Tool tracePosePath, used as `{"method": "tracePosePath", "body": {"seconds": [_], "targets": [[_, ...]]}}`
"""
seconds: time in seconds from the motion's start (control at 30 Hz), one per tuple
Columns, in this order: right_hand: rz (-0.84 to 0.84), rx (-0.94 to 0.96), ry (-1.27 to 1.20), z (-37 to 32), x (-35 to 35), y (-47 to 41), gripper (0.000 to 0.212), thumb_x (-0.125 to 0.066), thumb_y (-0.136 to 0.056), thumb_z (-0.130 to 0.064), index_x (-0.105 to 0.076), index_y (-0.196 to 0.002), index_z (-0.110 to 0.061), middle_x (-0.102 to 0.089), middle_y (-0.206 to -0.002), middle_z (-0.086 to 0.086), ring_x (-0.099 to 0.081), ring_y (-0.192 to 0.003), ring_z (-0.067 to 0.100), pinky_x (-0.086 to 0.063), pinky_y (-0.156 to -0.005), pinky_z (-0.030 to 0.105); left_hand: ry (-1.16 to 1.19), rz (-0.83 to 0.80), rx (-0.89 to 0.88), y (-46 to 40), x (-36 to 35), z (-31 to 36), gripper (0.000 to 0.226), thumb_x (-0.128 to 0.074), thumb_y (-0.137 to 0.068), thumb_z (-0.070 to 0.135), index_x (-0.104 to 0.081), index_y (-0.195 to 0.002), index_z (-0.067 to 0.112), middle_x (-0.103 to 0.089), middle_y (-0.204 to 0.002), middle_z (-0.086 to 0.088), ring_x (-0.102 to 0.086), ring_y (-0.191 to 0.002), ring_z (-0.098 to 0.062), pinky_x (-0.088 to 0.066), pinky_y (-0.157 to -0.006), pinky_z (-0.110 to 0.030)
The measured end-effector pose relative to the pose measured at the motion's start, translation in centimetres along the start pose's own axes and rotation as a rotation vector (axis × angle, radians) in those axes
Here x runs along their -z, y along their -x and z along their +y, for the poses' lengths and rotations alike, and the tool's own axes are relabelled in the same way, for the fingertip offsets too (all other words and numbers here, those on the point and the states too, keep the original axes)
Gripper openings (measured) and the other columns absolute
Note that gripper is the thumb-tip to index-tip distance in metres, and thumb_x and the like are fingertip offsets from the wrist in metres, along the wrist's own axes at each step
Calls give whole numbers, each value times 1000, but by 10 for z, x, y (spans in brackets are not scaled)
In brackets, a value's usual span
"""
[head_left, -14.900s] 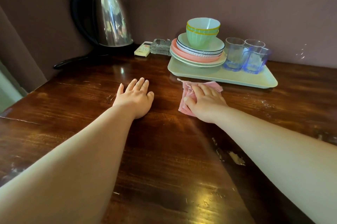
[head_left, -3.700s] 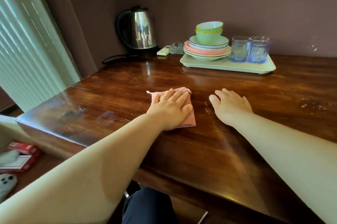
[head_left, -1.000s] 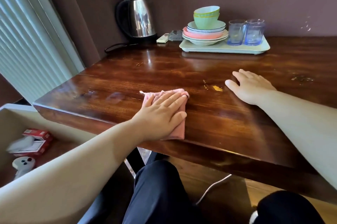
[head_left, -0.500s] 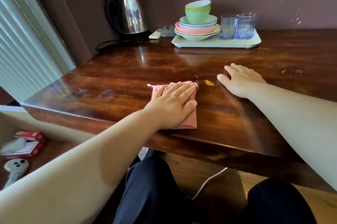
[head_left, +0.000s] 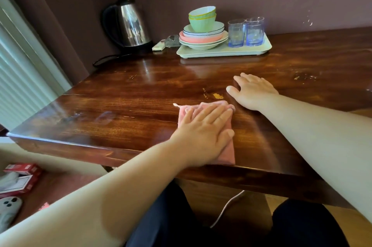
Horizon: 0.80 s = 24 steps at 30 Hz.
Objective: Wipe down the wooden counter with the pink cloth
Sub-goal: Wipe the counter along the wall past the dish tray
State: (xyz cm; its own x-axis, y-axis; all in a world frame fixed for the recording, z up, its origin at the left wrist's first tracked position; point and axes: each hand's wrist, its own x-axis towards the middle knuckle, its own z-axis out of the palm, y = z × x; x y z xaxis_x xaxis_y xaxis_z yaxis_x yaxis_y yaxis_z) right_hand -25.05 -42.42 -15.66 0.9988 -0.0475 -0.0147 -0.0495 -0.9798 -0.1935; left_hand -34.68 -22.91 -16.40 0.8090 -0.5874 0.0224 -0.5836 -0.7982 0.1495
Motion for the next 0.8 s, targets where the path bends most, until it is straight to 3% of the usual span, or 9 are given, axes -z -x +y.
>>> {"method": "tracePosePath", "body": {"seconds": [0.23,0.37,0.43,0.6,0.8], "targets": [[-55,38,-56,6,6,-6,67,-31,-103,-58,-20,-161,-26,-11,-169,1,-10,-155,23,-11,-125,45,-15,-46,51,-31,7,7,57,-15,-101,52,-1,-154,36,7,-161,16,13,-145,-3,11,-117,-41],[-31,69,-185,33,24,-10,60,-44,-102,-53,-33,-156,-29,-27,-165,-2,-26,-151,23,-24,-120,42,-5,13,-83,-12,-9,16,64,-6,-93,60,1,-153,38,8,-160,18,16,-144,-1,16,-115,-38],[15,57,-107,46,24,-12,57,-40,-105,-47,-31,-157,-26,-22,-167,-1,-20,-153,22,-20,-122,42,-2,14,-81,-20,-9,15,64,-6,-93,61,-1,-153,40,7,-160,20,15,-144,-1,13,-117,-39],[-46,4,12,51,12,-7,57,-18,-108,-45,-14,-162,-25,-4,-170,-1,-4,-156,18,-6,-124,41,-6,-36,91,-79,7,24,57,-17,-102,49,-5,-155,34,4,-161,15,10,-147,-7,6,-119,-45],[-50,14,11,55,9,-10,57,-14,-108,-43,-10,-162,-26,-1,-170,-3,-1,-156,16,-5,-126,39,6,-5,-53,-64,-10,14,66,-3,-90,63,2,-152,41,8,-160,21,15,-145,-1,8,-119,-42]]}}
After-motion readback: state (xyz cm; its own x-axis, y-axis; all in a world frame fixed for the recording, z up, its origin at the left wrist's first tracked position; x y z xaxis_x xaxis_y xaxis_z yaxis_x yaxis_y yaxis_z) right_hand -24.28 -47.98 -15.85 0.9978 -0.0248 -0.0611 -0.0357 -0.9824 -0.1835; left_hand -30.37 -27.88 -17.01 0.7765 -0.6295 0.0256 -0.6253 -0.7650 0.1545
